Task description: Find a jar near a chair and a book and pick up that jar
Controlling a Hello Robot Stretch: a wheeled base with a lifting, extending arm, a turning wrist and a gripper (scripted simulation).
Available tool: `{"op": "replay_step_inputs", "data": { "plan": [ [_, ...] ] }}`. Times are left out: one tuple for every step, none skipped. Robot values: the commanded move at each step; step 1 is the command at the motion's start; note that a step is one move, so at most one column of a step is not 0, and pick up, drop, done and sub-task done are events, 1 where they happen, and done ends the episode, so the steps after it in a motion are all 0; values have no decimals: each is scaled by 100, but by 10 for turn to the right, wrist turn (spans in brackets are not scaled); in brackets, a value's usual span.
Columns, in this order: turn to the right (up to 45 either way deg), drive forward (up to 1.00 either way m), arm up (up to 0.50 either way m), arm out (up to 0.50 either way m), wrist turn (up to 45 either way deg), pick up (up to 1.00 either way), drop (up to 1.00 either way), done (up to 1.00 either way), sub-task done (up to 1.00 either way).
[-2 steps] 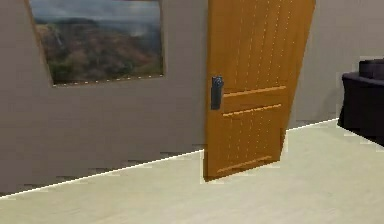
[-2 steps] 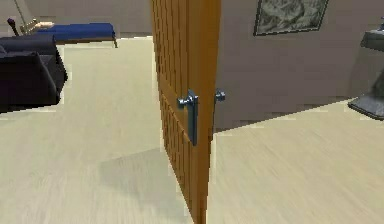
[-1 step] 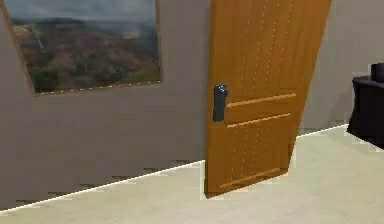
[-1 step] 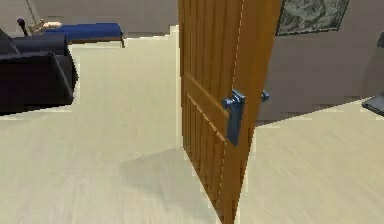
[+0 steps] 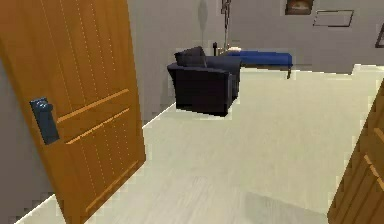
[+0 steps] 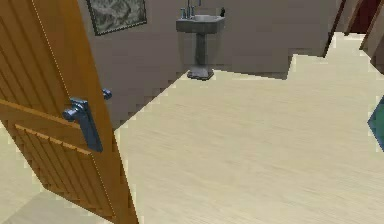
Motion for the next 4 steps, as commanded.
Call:
{"op": "replay_step_inputs", "data": {
  "plan": [
    [150,0,0,0,0,0,0,0,0],
    [0,35,0,0,0,0,0,0,0],
    [60,0,0,0,0,0,0,0,0],
    [0,100,0,0,0,0,0,0,0]
  ]
}}
